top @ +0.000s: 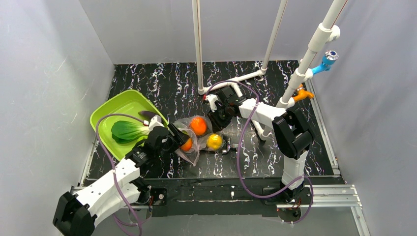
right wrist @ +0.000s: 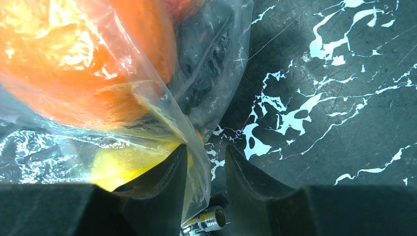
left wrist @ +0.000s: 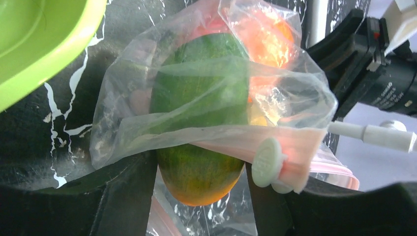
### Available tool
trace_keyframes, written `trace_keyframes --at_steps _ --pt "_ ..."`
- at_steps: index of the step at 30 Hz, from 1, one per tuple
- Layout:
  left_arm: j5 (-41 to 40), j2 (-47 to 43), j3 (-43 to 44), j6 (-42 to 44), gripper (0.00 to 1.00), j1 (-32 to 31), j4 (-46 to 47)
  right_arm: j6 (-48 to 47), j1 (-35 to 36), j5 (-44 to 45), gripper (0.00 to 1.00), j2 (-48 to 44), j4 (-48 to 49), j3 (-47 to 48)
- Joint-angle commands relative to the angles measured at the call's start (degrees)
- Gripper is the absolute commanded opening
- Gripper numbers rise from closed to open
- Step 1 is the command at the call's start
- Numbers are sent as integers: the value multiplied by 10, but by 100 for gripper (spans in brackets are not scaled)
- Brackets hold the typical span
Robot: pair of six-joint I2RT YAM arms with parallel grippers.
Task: Open the zip-top bag and remove the fake food
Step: Pick up the fake fruit from the zipper food storage bag.
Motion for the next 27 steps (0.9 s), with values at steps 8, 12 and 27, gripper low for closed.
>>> trace_keyframes --at_steps 8,12,27 --pt "119 -75 8 57 0 10 -70 -16 -1 25 40 14 -20 11" --pt "171 -75 13 70 0 13 -98 -16 -1 26 40 13 -20 11" --pt "263 -106 60 108 0 25 -163 -19 -1 27 41 14 -20 9"
